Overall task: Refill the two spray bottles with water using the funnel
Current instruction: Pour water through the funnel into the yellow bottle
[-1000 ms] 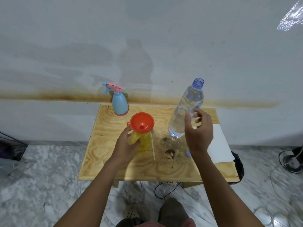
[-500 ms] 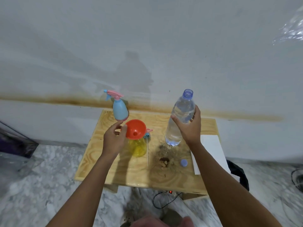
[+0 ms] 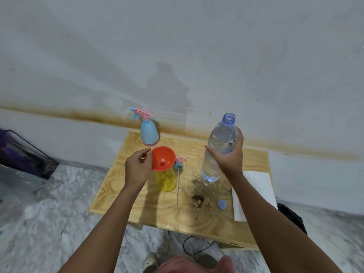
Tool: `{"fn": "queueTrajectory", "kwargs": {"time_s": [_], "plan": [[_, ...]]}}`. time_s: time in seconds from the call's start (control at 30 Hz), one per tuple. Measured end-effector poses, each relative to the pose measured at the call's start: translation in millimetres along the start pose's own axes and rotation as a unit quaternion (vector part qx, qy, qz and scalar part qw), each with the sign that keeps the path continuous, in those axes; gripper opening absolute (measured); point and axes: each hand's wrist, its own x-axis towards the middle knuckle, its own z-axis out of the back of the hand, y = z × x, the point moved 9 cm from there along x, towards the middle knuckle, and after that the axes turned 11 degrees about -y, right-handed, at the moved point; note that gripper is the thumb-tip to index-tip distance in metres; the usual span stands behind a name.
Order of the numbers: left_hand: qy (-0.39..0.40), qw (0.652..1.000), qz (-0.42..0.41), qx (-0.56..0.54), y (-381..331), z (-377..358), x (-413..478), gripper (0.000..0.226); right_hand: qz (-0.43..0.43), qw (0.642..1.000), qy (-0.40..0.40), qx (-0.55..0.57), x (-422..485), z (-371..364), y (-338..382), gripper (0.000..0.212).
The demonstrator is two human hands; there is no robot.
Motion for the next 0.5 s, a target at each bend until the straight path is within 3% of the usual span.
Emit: {"fn": "queueTrajectory", "kwargs": {"time_s": [0.3,0.5], "plan": [[-0.010,1.000,0.008,-0.009,-3.2,-1.0,0.9,0.021,0.013,1.000,-0.018,0.019,0.7,2.8,4.3,0.091],[-0.004,1.000,0.018,-0.021,-1.2,-1.1,0.8,0.021,0.029,0.999,0.009,0.029,-5.2,3.2,22.8,0.096]]}}
